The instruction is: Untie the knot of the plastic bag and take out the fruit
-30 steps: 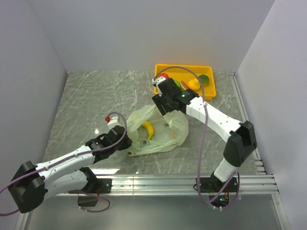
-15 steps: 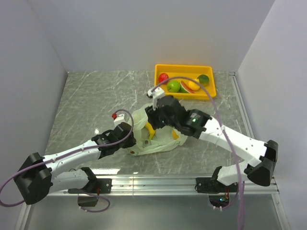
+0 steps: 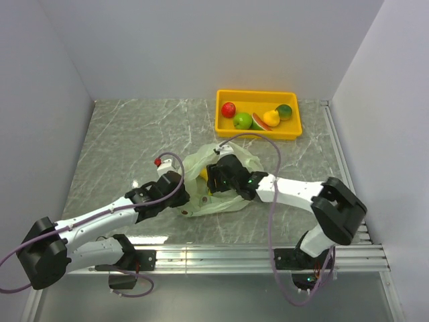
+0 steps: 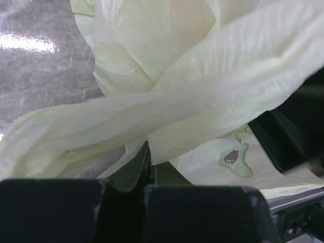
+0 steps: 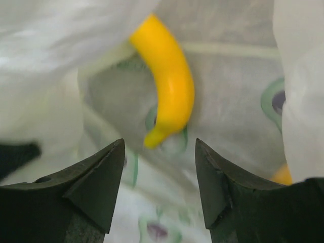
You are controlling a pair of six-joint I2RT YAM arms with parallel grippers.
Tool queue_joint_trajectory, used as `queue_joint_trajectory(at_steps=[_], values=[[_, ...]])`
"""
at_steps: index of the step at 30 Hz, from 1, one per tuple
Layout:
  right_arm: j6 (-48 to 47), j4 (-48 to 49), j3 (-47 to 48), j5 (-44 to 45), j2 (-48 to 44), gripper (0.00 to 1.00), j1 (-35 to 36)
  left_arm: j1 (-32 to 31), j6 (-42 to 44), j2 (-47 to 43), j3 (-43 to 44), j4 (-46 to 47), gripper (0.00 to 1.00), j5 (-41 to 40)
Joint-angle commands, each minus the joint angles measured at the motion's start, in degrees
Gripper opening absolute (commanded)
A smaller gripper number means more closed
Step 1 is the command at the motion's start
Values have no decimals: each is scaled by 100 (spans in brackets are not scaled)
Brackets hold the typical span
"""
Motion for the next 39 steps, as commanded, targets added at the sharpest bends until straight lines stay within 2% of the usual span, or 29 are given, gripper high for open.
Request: queue_joint_trajectory(at_steps=[1, 6, 11, 14, 15, 18, 25, 29, 32, 37, 39], values=[[105, 1118, 252, 274, 540, 65, -25, -22, -46, -120, 265, -83, 1, -62], [139, 943, 771, 784, 1366, 65, -34, -22, -46, -129, 309, -206, 1, -133], [210, 863, 886, 1023, 1631, 59, -34, -22, -64, -94, 335, -241, 1, -220], [114, 863, 843, 970, 1588, 35, -16, -22, -108, -111, 256, -215, 1, -282], [87, 820, 825, 909, 1500, 17, -7, -31, -125, -111, 195, -197, 1, -300], [-36, 565, 798, 829, 1159, 0, 19, -31, -170, -76, 125, -127, 1, -387], [-229, -822, 1017, 329, 147, 0, 54, -31, -108, 152, 282, -162, 1, -931], [-230, -1989, 1482, -101, -223, 0, 46, -31, -11, 170, 484, -232, 1, -1433], [-107, -2483, 1772, -382, -416, 0, 54, -22, 76, 109, 555, -302, 1, -1784], [218, -2784, 2186, -682, -294, 0, 10, -48, 103, -242, 538, -189, 1, -1987], [297, -2785, 2222, -438, -145, 0, 19, -75, 94, -383, 476, -136, 1, -1987]])
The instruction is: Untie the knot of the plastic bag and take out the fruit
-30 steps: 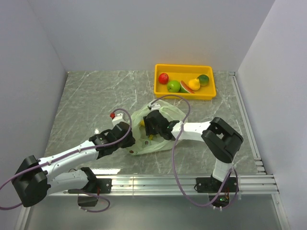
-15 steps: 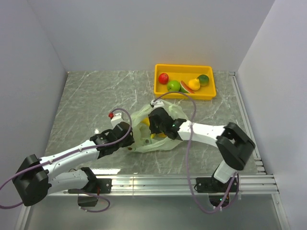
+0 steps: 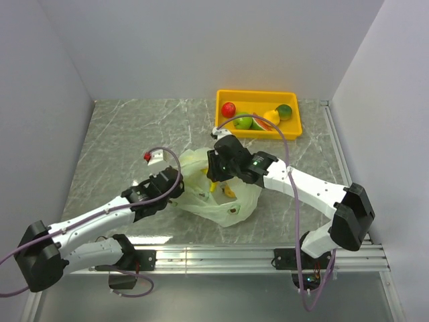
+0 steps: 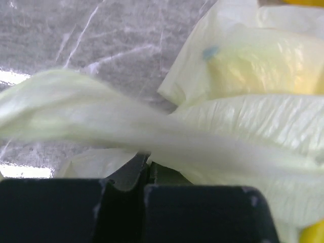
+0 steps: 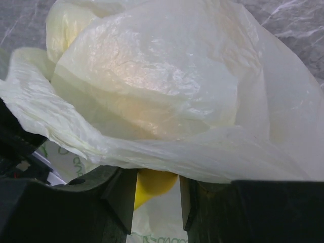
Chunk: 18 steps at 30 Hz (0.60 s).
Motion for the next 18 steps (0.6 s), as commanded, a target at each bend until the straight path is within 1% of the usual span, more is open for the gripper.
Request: queue_joint_trajectory(at_steps=[1, 3, 4, 6, 7, 10, 11, 16, 17, 18], values=[[263, -262, 181, 401, 103, 0, 17, -49, 92, -436, 98, 177, 1, -320], [263, 133, 14, 982, 146, 0, 8, -57, 48, -551, 89, 72, 1, -232], [220, 256, -100, 1542, 190, 0, -35, -57, 13, -664, 98, 19, 1, -197], [184, 503, -110, 1871, 409, 0, -149, -57, -22, -771, 124, -218, 1, -100], [184, 538, -49, 2178, 489, 0, -228, -66, -66, -858, 124, -314, 1, -30], [271, 582, 109, 2619, 753, 0, -317, -57, -224, -1069, 54, -640, 1, 49], [289, 652, 145, 2907, 788, 0, -317, -57, -268, -1131, -33, -701, 1, 67], [491, 758, 452, 2876, 938, 0, -352, -66, -532, -1448, -333, -921, 1, 269], [474, 784, 522, 2701, 964, 0, -378, -58, -558, -1465, -446, -913, 1, 356], [483, 723, 619, 2264, 982, 0, -422, -57, -584, -1483, -499, -904, 1, 383]])
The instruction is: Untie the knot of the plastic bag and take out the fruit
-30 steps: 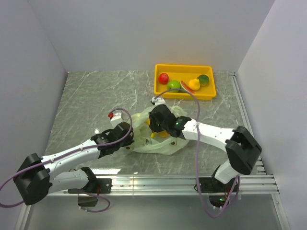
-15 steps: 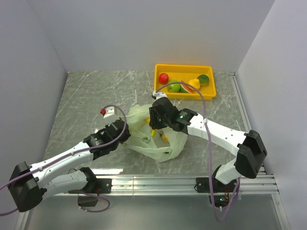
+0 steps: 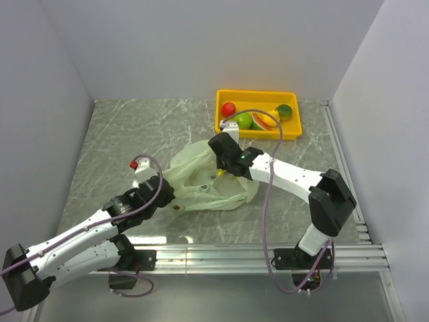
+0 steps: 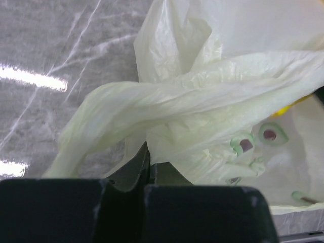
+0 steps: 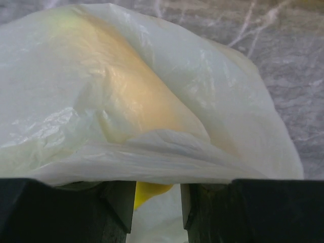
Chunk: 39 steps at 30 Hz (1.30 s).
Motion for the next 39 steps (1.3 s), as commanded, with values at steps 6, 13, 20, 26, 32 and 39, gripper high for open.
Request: queue_joint_trajectory(at_steps=[6, 13, 20, 26, 32, 39], values=[[-167, -660, 1454, -1569, 84, 0, -86, -18, -122, 299, -227, 114, 1, -14], [-397, -1917, 1903, -2923, 75, 0, 28, -18, 55, 836, 264, 492, 1, -515], [-678, -2673, 1385, -3434, -205, 0, 195, 52, 389, 1065, 757, 501, 1, -1043], [-1275, -3147, 1551, -3531, -943, 0, 195, 386, 556, 1153, 652, 404, 0, -842], [-1767, -3536, 2746, -3644, -1190, 0, -445, 439, 538, 1021, 634, 1, 0, -789], [-1795, -2219, 2854, -3611, -1577, 0, -1939, 439, 564, 714, 985, -711, 1, -824]])
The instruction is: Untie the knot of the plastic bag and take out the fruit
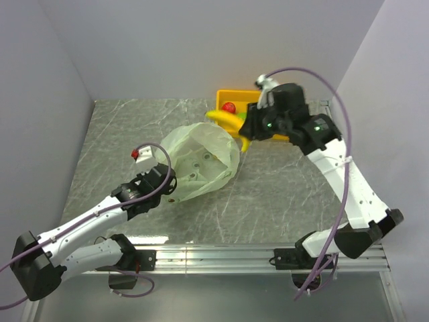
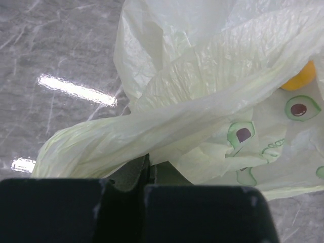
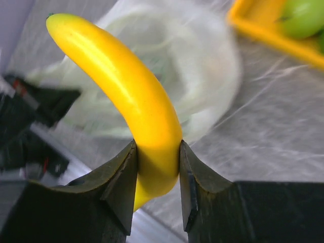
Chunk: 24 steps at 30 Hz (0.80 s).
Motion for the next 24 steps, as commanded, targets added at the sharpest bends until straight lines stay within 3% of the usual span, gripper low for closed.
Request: queue_joint_trajectory(at_steps=[1, 8, 13, 18, 21, 22, 24], values=[[-55, 1051, -95, 295, -78, 0, -876, 24, 97, -285, 446, -489, 1, -70], [552, 2776, -887, 806, 1081, 0, -2347, 24, 211, -461, 1061, -1262, 1, -157], [666, 3434, -580, 1431, 2389, 0, -2524, 15, 483, -418, 1448, -1571, 1, -272], [798, 3683, 129, 1615, 3305, 2, -2577, 6, 992, -6, 1677, -1325, 2, 149], [842, 3578, 631, 1764, 3832, 17, -2603, -29, 1055, 363, 1800, -1202, 2, 264], [842, 3534, 746, 1773, 4042, 32, -2603, -46, 1072, 443, 1835, -1158, 2, 290], [825, 3445, 948, 1616, 4158, 47, -2594, -55, 1081, 680, 1888, -1096, 2, 317]])
